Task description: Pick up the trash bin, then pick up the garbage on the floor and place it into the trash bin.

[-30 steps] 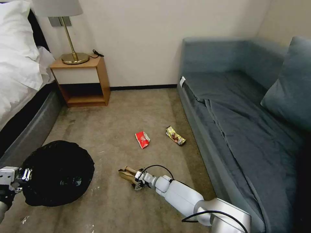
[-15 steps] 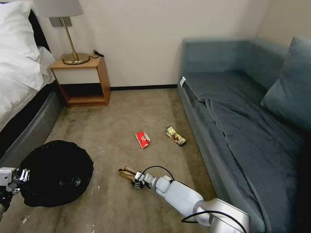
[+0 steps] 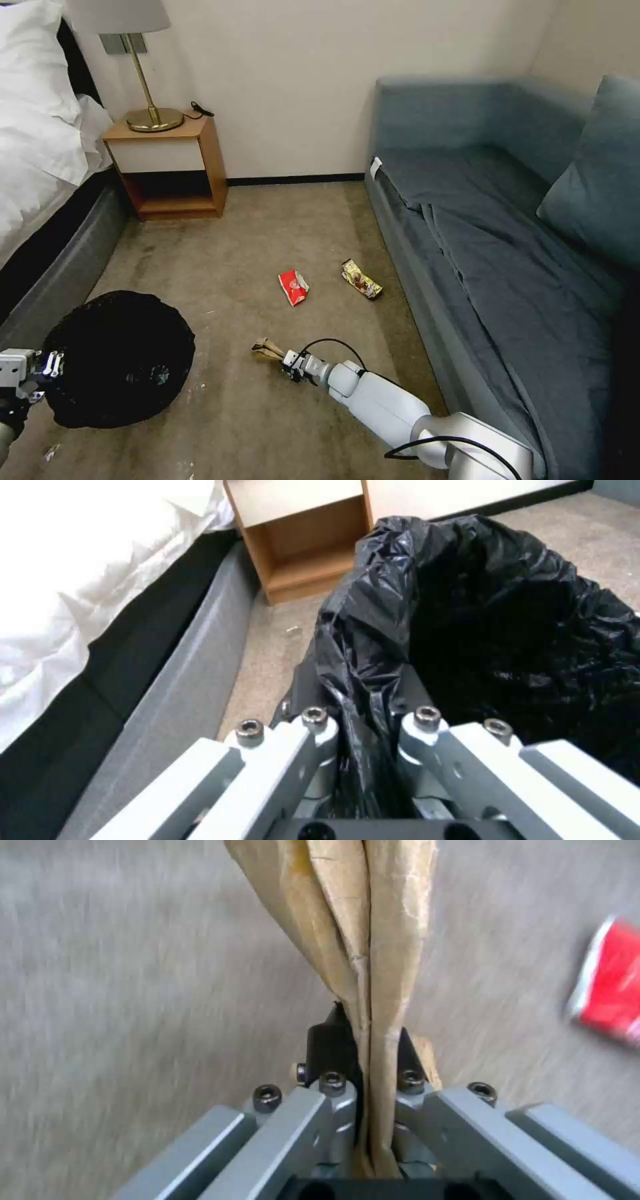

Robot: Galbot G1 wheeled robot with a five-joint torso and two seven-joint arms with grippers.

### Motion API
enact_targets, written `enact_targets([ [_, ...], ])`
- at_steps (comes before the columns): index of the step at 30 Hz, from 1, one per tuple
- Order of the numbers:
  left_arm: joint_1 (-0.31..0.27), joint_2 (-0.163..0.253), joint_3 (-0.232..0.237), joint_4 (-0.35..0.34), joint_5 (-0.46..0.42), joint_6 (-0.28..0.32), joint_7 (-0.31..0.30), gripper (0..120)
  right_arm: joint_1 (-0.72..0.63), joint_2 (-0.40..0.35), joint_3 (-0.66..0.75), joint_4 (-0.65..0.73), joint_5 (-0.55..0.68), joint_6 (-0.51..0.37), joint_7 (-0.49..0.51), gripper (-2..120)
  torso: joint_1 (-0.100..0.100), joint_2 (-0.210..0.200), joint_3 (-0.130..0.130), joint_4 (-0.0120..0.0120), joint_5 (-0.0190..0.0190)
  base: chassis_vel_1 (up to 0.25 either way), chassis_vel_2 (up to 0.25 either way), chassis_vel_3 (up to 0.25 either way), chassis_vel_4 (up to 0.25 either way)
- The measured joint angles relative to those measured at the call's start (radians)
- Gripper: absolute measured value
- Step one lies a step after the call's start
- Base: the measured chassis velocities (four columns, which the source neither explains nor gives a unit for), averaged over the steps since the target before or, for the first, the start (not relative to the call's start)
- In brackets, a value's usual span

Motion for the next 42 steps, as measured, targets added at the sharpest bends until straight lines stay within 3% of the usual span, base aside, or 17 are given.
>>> enact_targets([
  [14, -0.062, 0.021, 0.057, 0.023, 0.007, 0.002, 0.000, 7, 0.050, -0.111, -0.054, 0.301, 0.014, 0.005, 0.055, 0, 0.000, 0.000, 0.000, 0.0000, 0.0000, 0.000, 0.000, 0.000, 0.000],
  [18, -0.106, 0.035, 0.104, 0.031, 0.017, 0.014, -0.007, 7, 0.142, -0.156, -0.107, 0.429, 0.075, -0.043, 0.077, 0, 0.000, 0.000, 0.000, -0.0003, 0.0001, 0.000, 0.000, 0.000, 0.000],
  [24, -0.149, 0.041, 0.157, 0.035, 0.034, 0.026, -0.016, 7, 0.264, -0.161, -0.139, 0.512, 0.144, -0.081, 0.097, 0, 0.000, 0.000, 0.000, 0.0000, 0.0000, 0.000, 0.000, 0.000, 0.000],
  [26, -0.172, 0.043, 0.186, 0.035, 0.040, 0.032, -0.021, 7, 0.344, -0.180, -0.178, 0.608, 0.225, -0.119, 0.103, 0, 0.000, 0.000, 0.000, 0.0000, 0.0001, 0.000, 0.000, 0.000, 0.000],
  [30, -0.188, 0.044, 0.201, 0.037, 0.041, 0.034, -0.024, 7, 0.403, -0.197, -0.206, 0.701, 0.322, -0.168, 0.106, 0, 0.000, 0.000, 0.000, -0.0001, 0.0000, 0.000, 0.000, 0.000, 0.000],
  [32, -0.199, 0.044, 0.208, 0.045, 0.041, 0.034, -0.024, 7, 0.435, -0.208, -0.224, 0.801, 0.436, -0.253, 0.138, 0, 0.000, 0.000, 0.000, 0.0000, 0.0000, 0.000, 0.000, 0.000, 0.000],
  [36, -0.204, 0.046, 0.209, 0.051, 0.038, 0.032, -0.025, 7, 0.417, -0.203, -0.252, 0.887, 0.510, -0.319, 0.196, 0, 0.000, 0.000, 0.000, 0.0000, 0.0000, 0.000, 0.000, 0.000, 0.000],
  [42, -0.210, 0.047, 0.209, 0.051, 0.030, 0.030, -0.025, 7, 0.373, -0.162, -0.318, 0.881, 0.471, -0.326, 0.239, 0, 0.000, 0.000, 0.000, 0.0000, 0.0000, 0.000, 0.000, 0.000, 0.000],
])
